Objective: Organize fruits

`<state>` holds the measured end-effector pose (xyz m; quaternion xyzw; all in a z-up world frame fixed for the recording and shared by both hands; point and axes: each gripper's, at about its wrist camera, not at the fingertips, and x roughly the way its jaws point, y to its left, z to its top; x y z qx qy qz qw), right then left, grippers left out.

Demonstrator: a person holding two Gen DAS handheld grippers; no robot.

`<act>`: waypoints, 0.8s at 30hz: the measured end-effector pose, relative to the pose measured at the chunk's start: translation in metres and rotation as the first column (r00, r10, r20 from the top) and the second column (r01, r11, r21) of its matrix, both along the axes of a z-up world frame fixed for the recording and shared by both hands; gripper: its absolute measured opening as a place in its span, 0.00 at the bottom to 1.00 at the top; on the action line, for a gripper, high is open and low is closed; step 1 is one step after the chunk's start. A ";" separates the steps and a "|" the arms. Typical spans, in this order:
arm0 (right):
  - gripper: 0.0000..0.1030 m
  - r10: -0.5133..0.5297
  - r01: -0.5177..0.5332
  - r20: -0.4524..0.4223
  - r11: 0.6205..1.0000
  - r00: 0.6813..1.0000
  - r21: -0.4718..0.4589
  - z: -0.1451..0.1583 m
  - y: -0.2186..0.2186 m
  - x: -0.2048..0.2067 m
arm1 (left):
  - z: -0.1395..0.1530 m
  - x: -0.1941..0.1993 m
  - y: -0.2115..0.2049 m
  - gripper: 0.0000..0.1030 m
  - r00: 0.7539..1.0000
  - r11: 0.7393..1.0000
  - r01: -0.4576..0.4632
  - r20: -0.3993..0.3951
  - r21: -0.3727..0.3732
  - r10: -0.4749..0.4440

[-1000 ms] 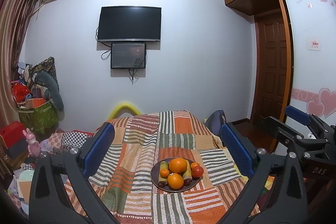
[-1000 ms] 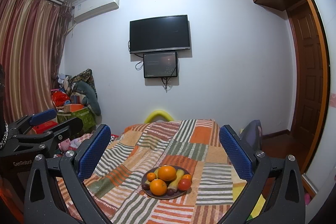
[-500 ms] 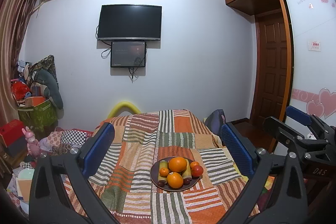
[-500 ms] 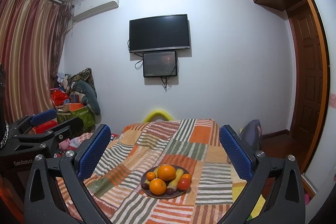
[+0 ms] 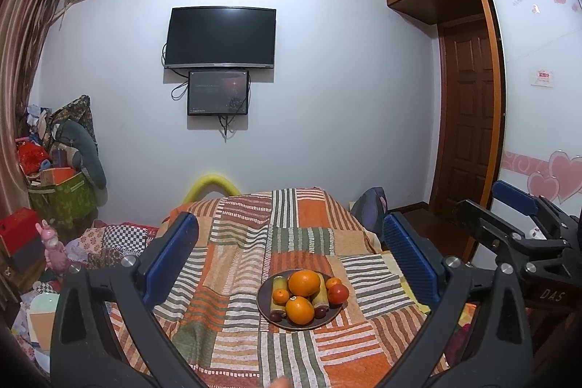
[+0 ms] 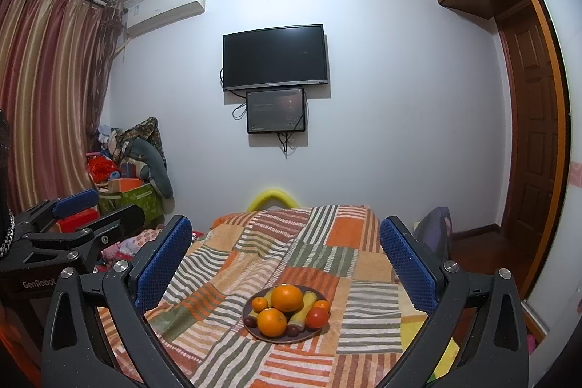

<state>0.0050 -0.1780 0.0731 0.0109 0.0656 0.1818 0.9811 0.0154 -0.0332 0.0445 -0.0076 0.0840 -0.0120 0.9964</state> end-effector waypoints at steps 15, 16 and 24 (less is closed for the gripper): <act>1.00 -0.001 0.001 -0.010 1.000 1.000 -0.002 0.001 0.000 0.001 | 0.002 -0.003 -0.002 1.00 1.000 1.000 0.010 0.000 0.004 -0.010; 1.00 0.000 0.000 -0.011 1.000 1.000 -0.001 0.000 0.000 0.001 | 0.002 -0.003 -0.002 1.00 1.000 1.000 0.011 -0.001 0.006 -0.011; 1.00 0.000 0.000 -0.012 1.000 1.000 0.001 -0.001 0.000 0.001 | 0.003 0.000 -0.001 1.00 1.000 1.000 0.020 -0.011 0.001 -0.020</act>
